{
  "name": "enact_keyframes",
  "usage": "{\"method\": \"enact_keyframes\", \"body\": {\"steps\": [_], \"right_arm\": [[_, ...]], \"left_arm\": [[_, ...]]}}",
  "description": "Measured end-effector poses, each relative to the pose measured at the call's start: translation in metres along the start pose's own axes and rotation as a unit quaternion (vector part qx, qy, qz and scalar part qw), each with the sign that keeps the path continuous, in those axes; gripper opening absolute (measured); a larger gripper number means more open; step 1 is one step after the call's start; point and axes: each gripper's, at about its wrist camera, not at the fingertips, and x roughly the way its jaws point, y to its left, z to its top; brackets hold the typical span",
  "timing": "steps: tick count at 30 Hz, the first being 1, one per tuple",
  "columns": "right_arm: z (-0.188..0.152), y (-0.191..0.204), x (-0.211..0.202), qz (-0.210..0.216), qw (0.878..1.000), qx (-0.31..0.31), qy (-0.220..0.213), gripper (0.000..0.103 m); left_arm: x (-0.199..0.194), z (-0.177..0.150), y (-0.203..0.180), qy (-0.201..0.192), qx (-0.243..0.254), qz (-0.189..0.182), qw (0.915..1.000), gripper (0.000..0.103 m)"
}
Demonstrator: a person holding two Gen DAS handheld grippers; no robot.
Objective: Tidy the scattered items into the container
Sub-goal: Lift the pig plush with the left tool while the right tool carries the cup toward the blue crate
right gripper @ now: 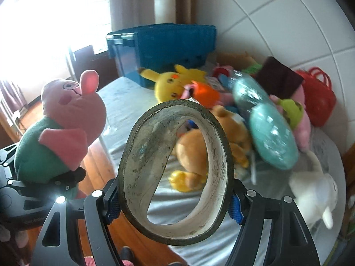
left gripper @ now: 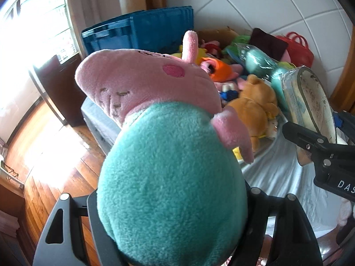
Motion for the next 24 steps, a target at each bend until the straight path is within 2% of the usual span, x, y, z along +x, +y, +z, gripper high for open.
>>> {"method": "enact_keyframes", "body": {"steps": [11,17,24], "right_arm": [[0.028,0.093,0.011,-0.001,1.0,-0.017,-0.014,0.075],[0.042,0.135,0.026,-0.006,1.0,-0.017,-0.015,0.075],[0.065,0.161,0.05,-0.003,0.999,-0.039,-0.005,0.075]], "left_arm": [[-0.007,-0.003,0.099,-0.022,-0.006,0.0,0.9997,0.074],[0.006,-0.006,0.137,-0.017,-0.014,-0.002,0.9998,0.074],[0.022,0.003,0.163,-0.013,-0.026,-0.006,0.9996,0.074]]}}
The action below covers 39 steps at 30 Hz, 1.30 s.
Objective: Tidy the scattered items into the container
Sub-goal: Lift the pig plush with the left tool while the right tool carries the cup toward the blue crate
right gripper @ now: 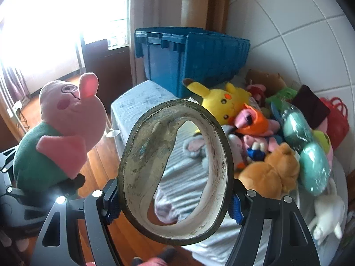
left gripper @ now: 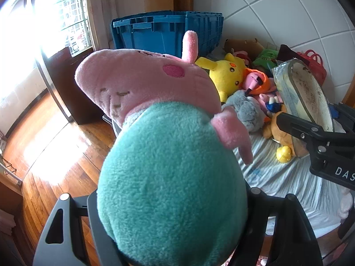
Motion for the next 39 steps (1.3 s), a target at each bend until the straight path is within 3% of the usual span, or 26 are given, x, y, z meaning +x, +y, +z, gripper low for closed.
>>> {"method": "enact_keyframes", "body": {"steps": [7,15,24,32,39], "right_arm": [[0.033,0.009,0.046,0.021,1.0,-0.011,0.002,0.075],[0.088,0.007,0.096,0.047,0.999,-0.027,-0.005,0.075],[0.141,0.01,0.14,0.07,0.996,-0.05,-0.013,0.075],[0.173,0.025,0.169,0.057,0.997,-0.043,-0.011,0.075],[0.203,0.058,0.189,0.015,1.0,-0.003,-0.018,0.075]], "left_arm": [[0.031,0.036,0.02,0.003,-0.006,0.015,0.9999,0.074],[0.071,0.1,0.042,-0.007,-0.012,0.038,0.9992,0.074],[0.103,0.143,0.065,-0.002,-0.025,0.044,0.9987,0.074],[0.126,0.173,0.098,-0.008,-0.007,0.029,0.9995,0.074],[0.144,0.209,0.155,-0.022,0.053,-0.008,0.9983,0.074]]}}
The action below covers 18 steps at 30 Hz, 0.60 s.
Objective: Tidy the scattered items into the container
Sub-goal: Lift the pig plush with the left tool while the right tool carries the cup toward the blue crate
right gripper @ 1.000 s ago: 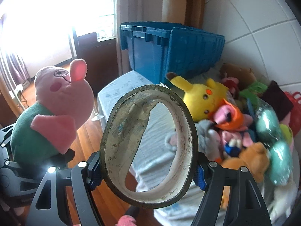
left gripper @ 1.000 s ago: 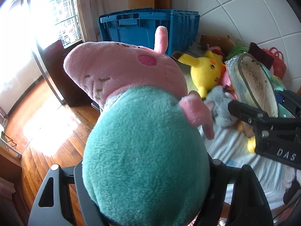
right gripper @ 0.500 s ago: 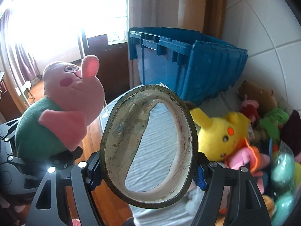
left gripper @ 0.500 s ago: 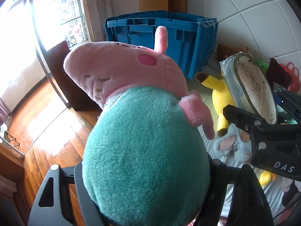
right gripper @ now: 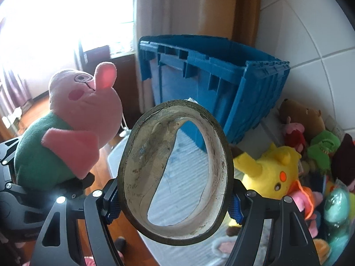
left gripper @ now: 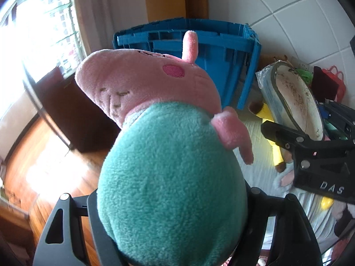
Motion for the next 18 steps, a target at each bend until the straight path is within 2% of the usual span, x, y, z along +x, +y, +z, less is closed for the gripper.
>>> {"method": "enact_keyframes", "body": {"steps": [8,13,18], "right_arm": [[0.055,0.035,-0.002,-0.063,0.996,0.048,-0.036,0.075],[0.089,0.04,-0.001,-0.087,0.994,0.054,-0.049,0.075],[0.127,0.028,0.017,-0.097,0.992,0.047,-0.065,0.075]], "left_arm": [[0.001,0.052,0.072,-0.042,0.05,-0.022,0.9977,0.074],[0.008,0.095,0.084,-0.069,0.06,-0.049,0.9945,0.074],[0.03,0.145,0.078,-0.096,0.066,-0.065,0.9911,0.074]]}}
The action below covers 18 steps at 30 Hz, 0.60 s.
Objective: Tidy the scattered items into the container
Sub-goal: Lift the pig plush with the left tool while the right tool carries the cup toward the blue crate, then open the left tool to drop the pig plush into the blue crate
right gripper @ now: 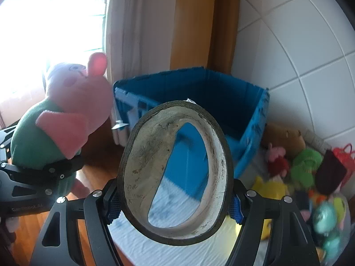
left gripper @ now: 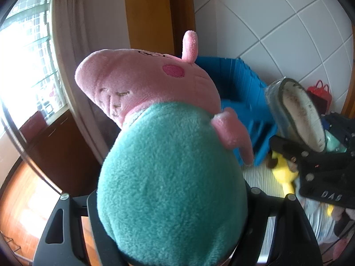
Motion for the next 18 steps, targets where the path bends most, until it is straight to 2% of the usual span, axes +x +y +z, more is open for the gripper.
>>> {"method": "enact_keyframes", "body": {"steps": [7,10,13,18], "right_arm": [[0.053,-0.027,0.051,0.001,0.999,0.007,-0.036,0.075],[0.074,-0.036,0.071,-0.002,0.999,0.009,-0.037,0.075],[0.092,-0.044,0.091,-0.014,0.999,0.008,-0.038,0.075],[0.113,-0.056,0.129,-0.037,0.998,0.039,-0.018,0.075]], "left_arm": [[0.055,0.064,0.009,-0.024,-0.002,-0.005,0.9997,0.074],[0.075,0.09,0.017,-0.031,-0.004,-0.016,0.9994,0.074],[0.099,0.115,0.023,-0.042,0.016,-0.021,0.9988,0.074],[0.155,0.156,0.031,-0.016,0.04,-0.05,0.9978,0.074]]}}
